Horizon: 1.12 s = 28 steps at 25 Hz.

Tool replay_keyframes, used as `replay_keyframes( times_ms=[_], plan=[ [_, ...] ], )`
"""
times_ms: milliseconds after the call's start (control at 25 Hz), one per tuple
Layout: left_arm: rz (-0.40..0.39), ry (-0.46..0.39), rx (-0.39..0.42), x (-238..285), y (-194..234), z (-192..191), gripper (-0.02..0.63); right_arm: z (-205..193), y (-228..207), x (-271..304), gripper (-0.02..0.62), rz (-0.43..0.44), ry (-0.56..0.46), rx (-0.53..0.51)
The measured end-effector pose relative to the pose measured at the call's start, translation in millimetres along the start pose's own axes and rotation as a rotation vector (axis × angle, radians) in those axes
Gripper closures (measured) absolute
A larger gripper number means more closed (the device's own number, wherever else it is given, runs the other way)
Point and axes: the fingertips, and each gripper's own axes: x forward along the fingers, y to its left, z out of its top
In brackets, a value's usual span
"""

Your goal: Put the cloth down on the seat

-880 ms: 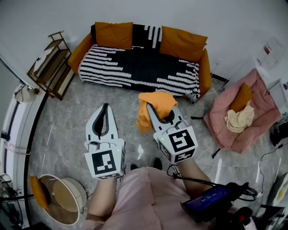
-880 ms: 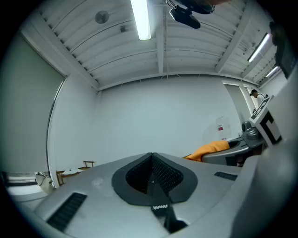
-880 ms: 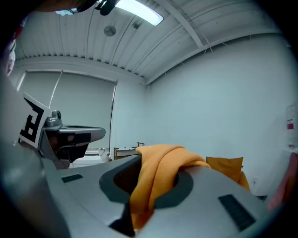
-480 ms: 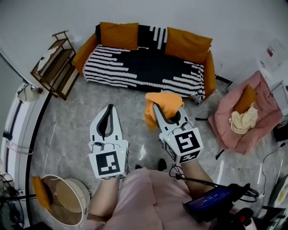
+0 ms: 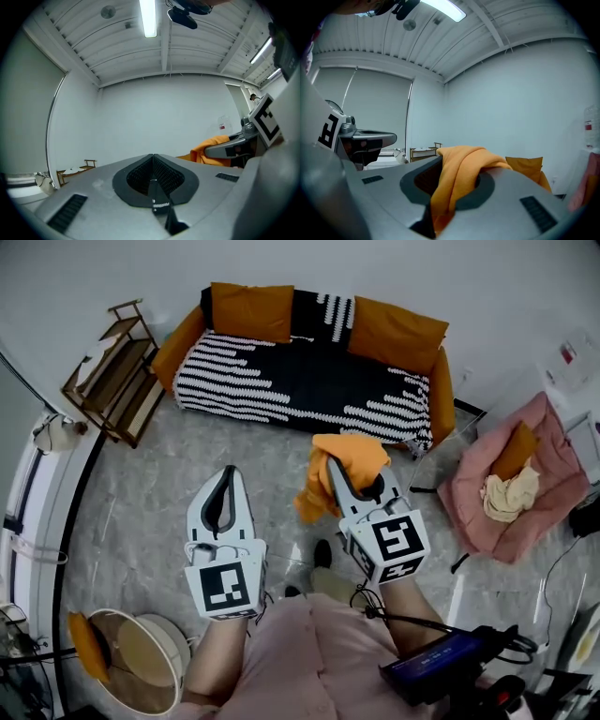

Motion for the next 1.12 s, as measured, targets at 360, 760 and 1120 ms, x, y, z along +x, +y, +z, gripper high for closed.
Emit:
replay_keyframes(
  times_ms=[360, 760, 1120],
  plan=[
    [0.027, 0.052, 0.013, 74, 26, -29, 0.595, -17, -33, 85, 0.534, 0.011, 0.034, -0.011],
    [0.092, 0.059, 0.046, 182, 52, -22, 0.595, 6, -83, 192, 0.534, 0.097, 0.008, -0.019],
    [0.148, 0.076, 0.071, 235, 82, -24, 0.595, 13, -111, 256, 0.534, 0.131, 0.002, -0.017]
  ],
)
